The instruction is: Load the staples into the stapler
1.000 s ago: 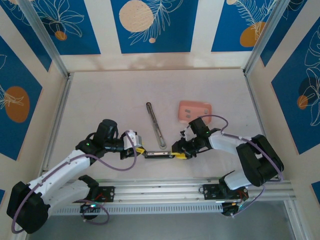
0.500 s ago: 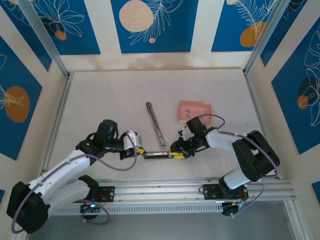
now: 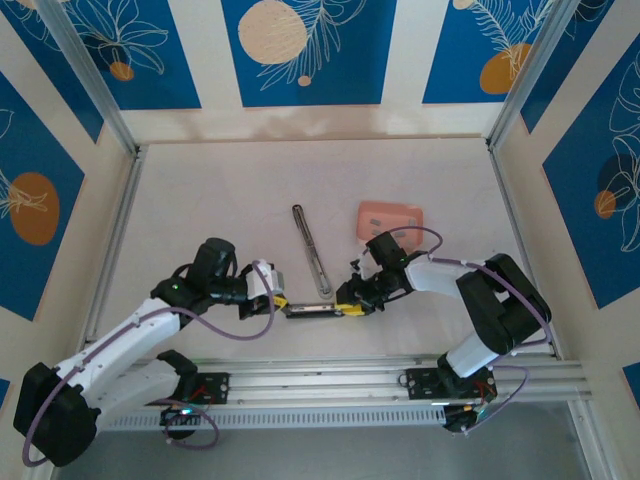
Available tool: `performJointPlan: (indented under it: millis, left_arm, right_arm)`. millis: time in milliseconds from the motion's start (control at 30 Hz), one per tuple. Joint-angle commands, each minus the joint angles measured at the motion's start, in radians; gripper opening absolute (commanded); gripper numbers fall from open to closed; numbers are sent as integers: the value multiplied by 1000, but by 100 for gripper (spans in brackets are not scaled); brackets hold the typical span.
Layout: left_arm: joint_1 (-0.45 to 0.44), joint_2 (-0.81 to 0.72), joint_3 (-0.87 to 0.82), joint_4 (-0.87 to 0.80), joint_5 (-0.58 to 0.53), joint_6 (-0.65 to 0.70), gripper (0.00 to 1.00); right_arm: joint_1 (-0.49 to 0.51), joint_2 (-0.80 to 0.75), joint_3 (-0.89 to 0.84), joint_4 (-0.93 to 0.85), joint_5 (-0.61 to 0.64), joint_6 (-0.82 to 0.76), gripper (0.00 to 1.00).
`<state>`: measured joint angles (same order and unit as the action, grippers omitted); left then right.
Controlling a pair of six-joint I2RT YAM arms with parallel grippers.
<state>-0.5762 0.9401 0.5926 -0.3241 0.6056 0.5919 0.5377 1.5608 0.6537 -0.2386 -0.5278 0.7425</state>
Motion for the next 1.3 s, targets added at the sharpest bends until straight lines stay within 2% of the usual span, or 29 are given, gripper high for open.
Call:
performJointPlan:
  millis: [0, 200, 333, 567, 733, 1267]
  left_arm:
    - [-23, 5, 64, -12, 5, 38, 15]
    - [-61, 65, 113, -67, -75, 49, 15]
    - [-123, 147, 152, -78, -149, 38, 15]
    - [-247, 329, 224, -12, -219, -5, 13]
    - [-303, 446, 285, 29, -250, -43, 13]
    - [-378, 671, 396, 27, -310, -95, 15]
  right_arm:
    - [19, 22, 4, -20, 37, -4, 32]
    - [46, 18, -3, 6, 43, 18, 31]
    - [67, 4, -16, 46, 50, 43, 30]
    - [82, -16, -56, 127, 43, 79, 29]
    - [85, -41, -81, 175, 33, 80, 28]
    - [66, -118, -194, 353, 16, 99, 29]
